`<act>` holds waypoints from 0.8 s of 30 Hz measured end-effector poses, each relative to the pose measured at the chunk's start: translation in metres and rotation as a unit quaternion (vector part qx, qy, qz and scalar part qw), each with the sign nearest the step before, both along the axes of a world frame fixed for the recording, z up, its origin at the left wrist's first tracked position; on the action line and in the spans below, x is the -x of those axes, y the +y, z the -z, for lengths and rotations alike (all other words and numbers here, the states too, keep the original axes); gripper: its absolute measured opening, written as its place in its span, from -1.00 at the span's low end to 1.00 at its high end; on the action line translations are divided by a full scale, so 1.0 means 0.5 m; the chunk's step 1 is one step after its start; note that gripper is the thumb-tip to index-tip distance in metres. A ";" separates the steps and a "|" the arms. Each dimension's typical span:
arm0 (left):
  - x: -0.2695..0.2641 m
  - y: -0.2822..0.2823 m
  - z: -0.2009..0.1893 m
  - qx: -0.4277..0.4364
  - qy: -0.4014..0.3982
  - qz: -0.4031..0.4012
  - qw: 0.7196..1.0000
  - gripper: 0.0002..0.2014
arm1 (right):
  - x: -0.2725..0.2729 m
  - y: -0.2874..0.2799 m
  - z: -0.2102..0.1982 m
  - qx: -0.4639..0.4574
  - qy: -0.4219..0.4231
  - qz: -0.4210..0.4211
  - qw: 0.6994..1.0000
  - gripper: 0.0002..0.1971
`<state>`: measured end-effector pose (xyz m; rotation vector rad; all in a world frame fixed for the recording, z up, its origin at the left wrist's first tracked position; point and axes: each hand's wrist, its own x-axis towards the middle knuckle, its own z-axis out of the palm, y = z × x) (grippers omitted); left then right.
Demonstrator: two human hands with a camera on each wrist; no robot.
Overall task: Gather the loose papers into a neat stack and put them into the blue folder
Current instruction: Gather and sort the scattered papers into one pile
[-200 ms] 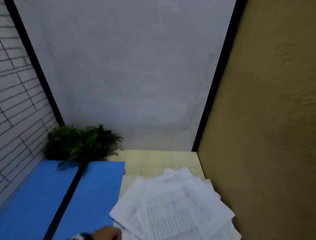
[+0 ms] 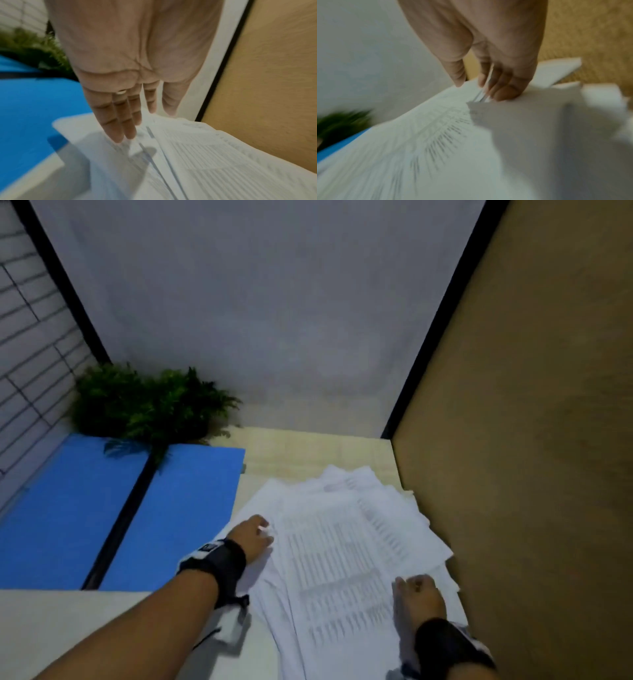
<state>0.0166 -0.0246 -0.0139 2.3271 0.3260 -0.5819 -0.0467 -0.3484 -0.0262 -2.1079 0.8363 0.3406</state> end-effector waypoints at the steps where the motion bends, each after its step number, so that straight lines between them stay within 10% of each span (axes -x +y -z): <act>1: 0.000 -0.019 0.018 0.034 0.018 -0.042 0.998 -0.57 | -0.016 -0.001 0.013 0.006 0.001 0.028 1.000 -0.71; 7: 0.046 -0.111 0.102 0.182 0.031 -0.249 0.951 -0.20 | -0.024 0.016 0.054 -0.077 0.016 -0.027 0.997 -0.67; 24: 0.135 -0.107 0.108 0.208 -0.023 -0.252 0.945 -0.73 | -0.024 -0.002 0.097 -0.305 -0.019 0.139 0.942 -0.75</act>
